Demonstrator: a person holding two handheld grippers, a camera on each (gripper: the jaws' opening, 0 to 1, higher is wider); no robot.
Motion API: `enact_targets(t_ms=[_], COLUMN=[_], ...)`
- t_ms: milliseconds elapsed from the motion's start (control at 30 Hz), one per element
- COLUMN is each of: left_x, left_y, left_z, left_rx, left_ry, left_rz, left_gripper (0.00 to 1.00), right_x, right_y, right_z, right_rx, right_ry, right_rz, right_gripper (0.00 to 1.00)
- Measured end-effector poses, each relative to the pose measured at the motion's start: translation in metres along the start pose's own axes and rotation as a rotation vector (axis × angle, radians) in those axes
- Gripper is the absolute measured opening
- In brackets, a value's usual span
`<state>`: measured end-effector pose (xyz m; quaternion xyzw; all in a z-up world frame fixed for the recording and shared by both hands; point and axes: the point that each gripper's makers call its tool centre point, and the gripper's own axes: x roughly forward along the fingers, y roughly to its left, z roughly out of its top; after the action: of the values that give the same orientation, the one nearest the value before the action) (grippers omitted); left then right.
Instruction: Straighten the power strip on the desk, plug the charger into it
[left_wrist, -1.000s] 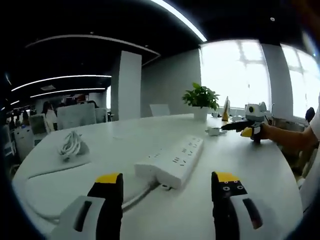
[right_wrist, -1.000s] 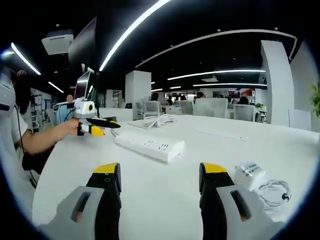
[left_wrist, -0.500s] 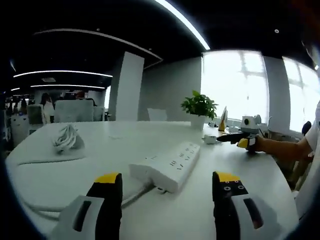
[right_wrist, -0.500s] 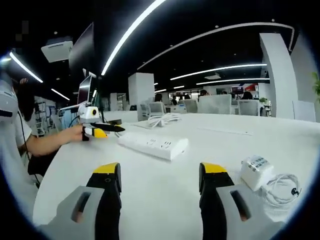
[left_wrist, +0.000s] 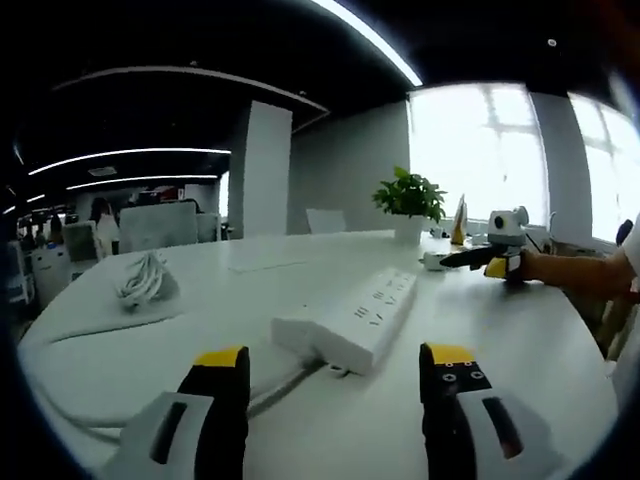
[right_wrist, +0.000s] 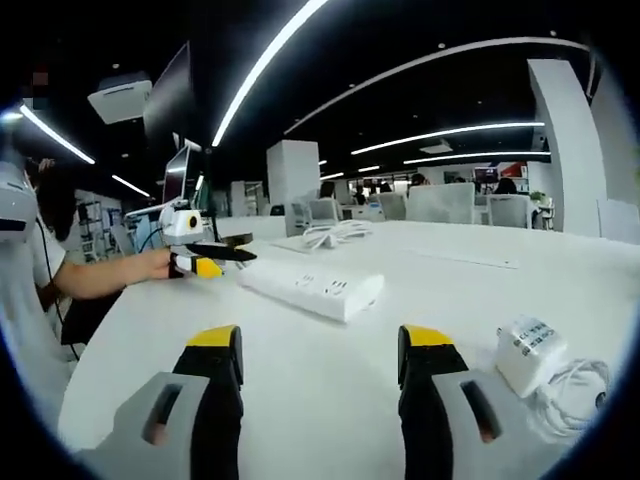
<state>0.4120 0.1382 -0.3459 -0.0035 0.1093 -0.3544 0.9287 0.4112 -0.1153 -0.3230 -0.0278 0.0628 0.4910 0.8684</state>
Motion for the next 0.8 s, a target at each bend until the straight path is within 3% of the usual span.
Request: enact_targets(t_ms=[800], left_x=[0.012], left_y=[0.004], left_z=[-0.009], left_rx=[0.051], left_ry=[0.053], left_rz=[-0.03], left_gripper=[0.7], right_x=[0.009], right_y=[-0.004], right_z=[-0.015], right_rx=[-0.024], right_ry=[0.073], right_rz=[0.004], right_gripper=[0.61])
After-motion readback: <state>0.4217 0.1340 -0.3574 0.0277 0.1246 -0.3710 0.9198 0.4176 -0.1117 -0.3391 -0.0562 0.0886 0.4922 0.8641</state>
